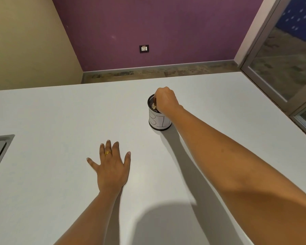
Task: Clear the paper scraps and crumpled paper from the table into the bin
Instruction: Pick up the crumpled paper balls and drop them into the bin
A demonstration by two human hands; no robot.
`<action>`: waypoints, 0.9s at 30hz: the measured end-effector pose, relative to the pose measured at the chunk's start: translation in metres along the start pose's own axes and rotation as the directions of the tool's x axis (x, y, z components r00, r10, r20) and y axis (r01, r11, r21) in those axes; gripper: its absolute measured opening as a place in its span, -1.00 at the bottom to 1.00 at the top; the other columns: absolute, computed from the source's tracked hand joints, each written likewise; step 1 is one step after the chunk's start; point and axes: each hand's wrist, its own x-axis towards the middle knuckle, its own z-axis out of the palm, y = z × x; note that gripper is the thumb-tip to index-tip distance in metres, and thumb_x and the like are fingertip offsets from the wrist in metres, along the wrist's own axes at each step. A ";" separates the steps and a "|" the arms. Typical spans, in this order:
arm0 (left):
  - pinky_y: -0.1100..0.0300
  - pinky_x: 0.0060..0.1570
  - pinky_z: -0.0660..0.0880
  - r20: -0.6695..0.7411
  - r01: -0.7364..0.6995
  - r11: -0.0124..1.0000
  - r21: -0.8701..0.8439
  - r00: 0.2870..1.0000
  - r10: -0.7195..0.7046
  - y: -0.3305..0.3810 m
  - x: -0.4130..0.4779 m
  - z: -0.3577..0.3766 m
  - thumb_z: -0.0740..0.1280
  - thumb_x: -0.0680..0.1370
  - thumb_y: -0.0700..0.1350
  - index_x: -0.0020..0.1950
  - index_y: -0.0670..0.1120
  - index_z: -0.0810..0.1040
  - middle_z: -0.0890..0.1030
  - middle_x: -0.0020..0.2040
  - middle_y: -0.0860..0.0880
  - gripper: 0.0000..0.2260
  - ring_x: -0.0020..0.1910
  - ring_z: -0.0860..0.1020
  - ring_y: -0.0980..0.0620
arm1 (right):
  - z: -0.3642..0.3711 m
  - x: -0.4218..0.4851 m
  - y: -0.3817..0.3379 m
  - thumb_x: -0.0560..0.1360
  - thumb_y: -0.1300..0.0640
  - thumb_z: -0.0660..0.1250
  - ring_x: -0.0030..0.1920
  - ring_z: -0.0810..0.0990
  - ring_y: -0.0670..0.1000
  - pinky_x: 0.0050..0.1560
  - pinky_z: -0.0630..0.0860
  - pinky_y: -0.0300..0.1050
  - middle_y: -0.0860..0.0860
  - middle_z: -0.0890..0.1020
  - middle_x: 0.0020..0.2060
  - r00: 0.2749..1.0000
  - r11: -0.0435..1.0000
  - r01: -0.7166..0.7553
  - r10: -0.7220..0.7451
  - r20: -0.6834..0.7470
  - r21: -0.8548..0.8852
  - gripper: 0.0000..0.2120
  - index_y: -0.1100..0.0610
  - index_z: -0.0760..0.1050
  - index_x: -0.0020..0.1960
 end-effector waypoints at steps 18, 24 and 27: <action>-0.37 0.35 0.01 0.009 0.006 1.000 0.020 1.000 -0.006 0.000 0.000 0.000 0.01 0.56 0.15 0.43 -0.02 0.16 0.17 0.51 -0.07 -0.52 0.51 0.03 -0.06 | 0.009 0.013 0.000 0.48 0.33 0.27 0.15 0.55 0.20 0.09 0.50 -0.05 0.22 0.57 0.14 0.988 0.988 -0.152 0.151 0.043 0.028 -0.76 0.31 0.49 0.14; -0.37 0.35 0.01 -0.005 0.010 1.000 -0.001 1.000 -0.010 0.000 0.000 0.000 0.03 0.56 0.15 0.42 -0.03 0.20 0.20 0.50 -0.07 -0.53 0.51 0.06 -0.06 | 0.008 0.012 0.000 0.48 0.32 0.27 0.17 0.53 0.20 0.08 0.50 -0.04 0.22 0.55 0.16 0.986 0.988 -0.154 0.153 0.064 0.020 -0.75 0.31 0.47 0.16; -0.36 0.36 0.00 -0.005 0.014 1.000 -0.009 1.000 -0.014 -0.001 0.000 0.002 0.02 0.55 0.16 0.41 -0.01 0.19 0.19 0.50 -0.06 -0.52 0.51 0.05 -0.04 | 0.006 0.013 -0.002 0.51 0.32 0.22 0.19 0.51 0.18 -0.05 0.42 -0.09 0.20 0.51 0.18 0.986 0.991 -0.136 0.135 0.096 0.004 -0.74 0.30 0.44 0.19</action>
